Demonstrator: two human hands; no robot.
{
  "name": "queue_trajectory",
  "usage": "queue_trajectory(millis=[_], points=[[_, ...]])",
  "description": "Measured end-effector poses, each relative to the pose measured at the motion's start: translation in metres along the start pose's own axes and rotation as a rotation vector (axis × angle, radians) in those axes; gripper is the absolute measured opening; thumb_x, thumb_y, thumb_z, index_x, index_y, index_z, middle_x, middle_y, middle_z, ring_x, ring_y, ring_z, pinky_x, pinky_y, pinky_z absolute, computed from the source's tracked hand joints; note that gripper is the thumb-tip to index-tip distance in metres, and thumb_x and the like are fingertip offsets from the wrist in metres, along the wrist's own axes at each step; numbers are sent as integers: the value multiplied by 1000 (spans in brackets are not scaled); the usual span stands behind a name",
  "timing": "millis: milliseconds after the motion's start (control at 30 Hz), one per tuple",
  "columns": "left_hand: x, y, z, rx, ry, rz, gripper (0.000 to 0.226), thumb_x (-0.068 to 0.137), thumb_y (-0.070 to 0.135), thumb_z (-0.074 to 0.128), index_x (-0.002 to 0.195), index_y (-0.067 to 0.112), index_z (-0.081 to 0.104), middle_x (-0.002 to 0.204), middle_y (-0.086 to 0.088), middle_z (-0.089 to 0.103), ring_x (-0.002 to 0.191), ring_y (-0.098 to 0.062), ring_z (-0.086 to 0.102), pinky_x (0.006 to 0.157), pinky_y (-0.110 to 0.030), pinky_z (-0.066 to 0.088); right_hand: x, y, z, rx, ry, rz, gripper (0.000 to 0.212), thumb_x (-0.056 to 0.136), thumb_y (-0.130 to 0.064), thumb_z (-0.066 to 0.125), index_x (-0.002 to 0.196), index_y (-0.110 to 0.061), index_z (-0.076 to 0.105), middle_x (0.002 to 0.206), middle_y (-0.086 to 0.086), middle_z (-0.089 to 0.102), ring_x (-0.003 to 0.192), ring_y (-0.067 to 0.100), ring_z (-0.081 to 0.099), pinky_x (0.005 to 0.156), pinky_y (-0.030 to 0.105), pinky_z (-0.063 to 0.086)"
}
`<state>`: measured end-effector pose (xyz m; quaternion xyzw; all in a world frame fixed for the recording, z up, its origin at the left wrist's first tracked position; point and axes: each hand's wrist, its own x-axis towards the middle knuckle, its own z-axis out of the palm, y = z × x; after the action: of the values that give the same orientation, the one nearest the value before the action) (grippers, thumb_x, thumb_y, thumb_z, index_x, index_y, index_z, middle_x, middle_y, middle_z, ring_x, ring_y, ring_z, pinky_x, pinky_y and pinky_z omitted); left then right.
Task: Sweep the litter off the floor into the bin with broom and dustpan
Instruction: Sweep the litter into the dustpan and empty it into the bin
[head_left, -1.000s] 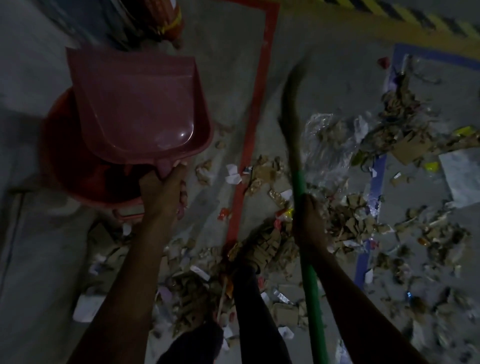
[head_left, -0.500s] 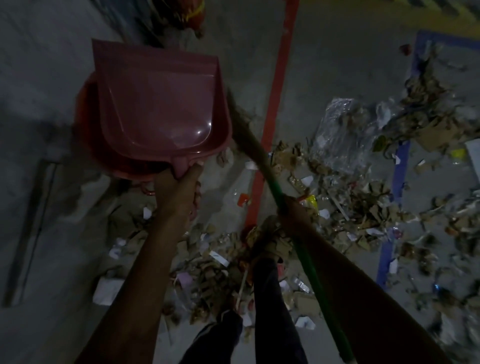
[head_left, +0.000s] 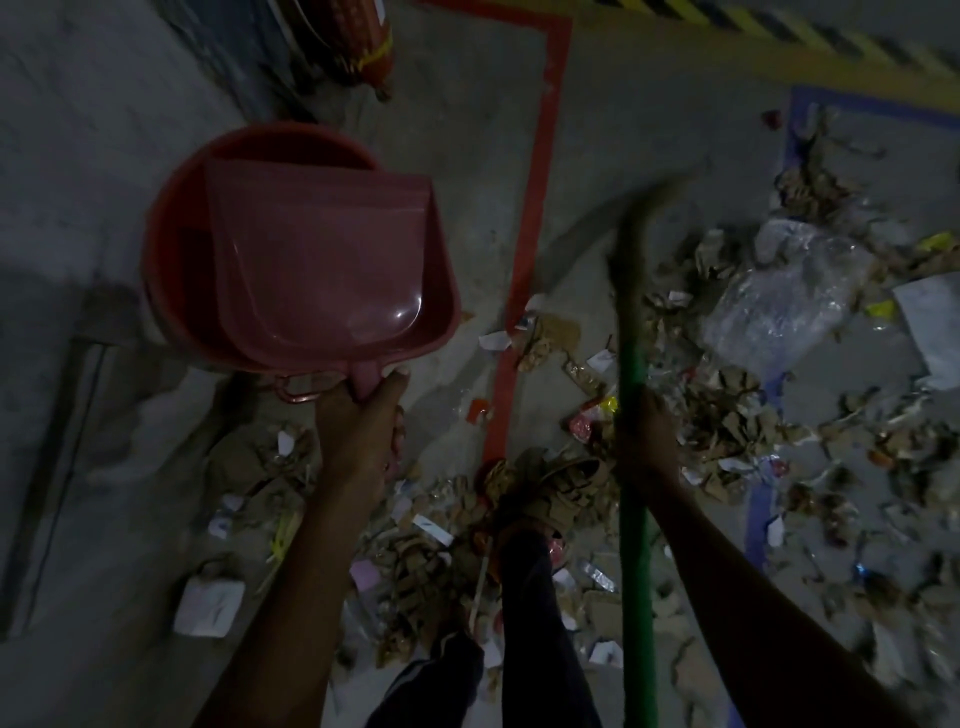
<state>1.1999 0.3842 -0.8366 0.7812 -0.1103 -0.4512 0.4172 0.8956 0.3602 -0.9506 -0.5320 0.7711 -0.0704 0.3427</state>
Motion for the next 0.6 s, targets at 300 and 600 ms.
queue_trajectory(millis=[300,600], points=[[4,9,0,26,24,31,26,90,26,74,70,23,57,49,3,51,36,-10,41,40,-19,31,-28,-58,60,-22,-476,-208,39,98,-9,51,137,-13,52,114,12,62,96,29,65,75,33,54],[11,8,13,-7,-24,-27,30,90,27,75,70,19,55,48,4,49,34,-9,41,40,-19,31,-14,25,24,-72,-265,179,29,98,-15,48,126,-19,51,96,10,64,70,23,66,49,36,57]])
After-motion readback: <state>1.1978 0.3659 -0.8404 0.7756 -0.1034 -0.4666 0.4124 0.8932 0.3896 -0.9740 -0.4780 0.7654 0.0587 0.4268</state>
